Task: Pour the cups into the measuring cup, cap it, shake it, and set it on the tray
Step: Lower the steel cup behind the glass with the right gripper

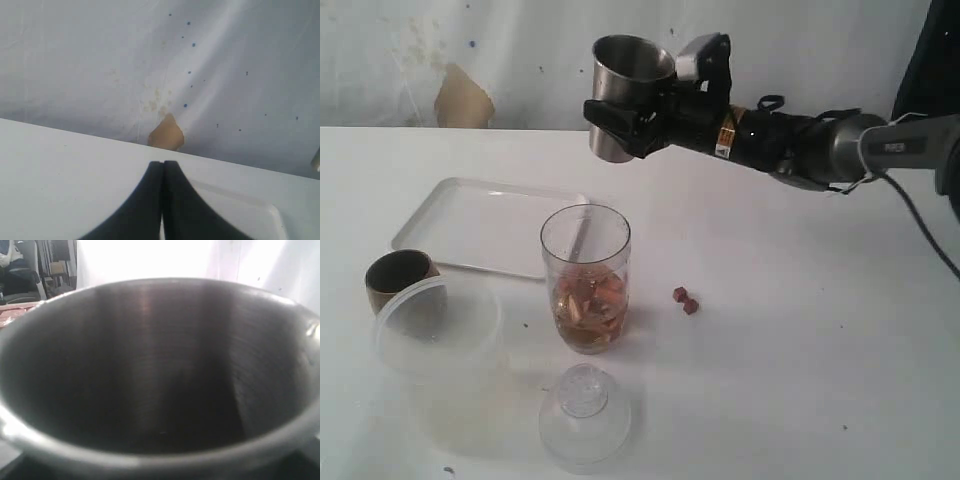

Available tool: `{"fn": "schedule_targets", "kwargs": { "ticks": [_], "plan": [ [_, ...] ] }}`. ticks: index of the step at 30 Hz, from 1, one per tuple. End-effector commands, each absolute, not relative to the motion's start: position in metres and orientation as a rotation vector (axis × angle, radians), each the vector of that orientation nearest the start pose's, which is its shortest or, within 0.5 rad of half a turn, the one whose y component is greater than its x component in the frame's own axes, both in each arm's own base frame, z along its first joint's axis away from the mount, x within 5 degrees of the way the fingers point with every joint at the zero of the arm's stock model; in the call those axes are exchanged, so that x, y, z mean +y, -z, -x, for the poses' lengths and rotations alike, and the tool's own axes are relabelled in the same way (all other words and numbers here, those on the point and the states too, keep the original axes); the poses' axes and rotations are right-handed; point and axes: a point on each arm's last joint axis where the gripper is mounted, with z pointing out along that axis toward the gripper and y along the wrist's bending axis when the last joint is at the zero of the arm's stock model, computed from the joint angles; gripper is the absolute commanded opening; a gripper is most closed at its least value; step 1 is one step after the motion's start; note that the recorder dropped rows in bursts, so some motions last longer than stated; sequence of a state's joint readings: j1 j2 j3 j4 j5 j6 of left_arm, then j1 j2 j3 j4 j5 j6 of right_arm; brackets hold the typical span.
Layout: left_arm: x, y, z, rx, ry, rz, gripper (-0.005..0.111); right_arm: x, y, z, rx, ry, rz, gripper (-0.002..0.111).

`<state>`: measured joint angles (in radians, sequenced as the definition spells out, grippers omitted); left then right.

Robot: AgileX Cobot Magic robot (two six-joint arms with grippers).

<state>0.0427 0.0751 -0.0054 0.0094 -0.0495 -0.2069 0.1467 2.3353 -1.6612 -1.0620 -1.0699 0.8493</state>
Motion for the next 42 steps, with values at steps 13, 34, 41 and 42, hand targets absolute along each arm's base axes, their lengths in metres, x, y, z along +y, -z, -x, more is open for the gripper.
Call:
{"fn": "schedule_targets", "kwargs": {
  "ticks": [13,34,41,42],
  "plan": [
    [0.003,-0.215,-0.062,1.484,0.120,0.177,0.000,0.143,-0.097,-0.516,1.571,-0.700,0.797,0.000],
    [0.003,-0.215,-0.062,1.484,0.120,0.177,0.000,0.144,-0.091,-0.514,1.603,-0.789,0.754,0.047],
    [0.003,-0.215,-0.062,1.484,0.120,0.177,0.000,0.143,-0.091,-0.515,1.680,-0.838,0.682,0.094],
    [0.003,-0.215,-0.062,1.484,0.120,0.177,0.000,0.143,-0.090,-0.514,1.695,-0.835,0.696,0.096]
  ]
}}
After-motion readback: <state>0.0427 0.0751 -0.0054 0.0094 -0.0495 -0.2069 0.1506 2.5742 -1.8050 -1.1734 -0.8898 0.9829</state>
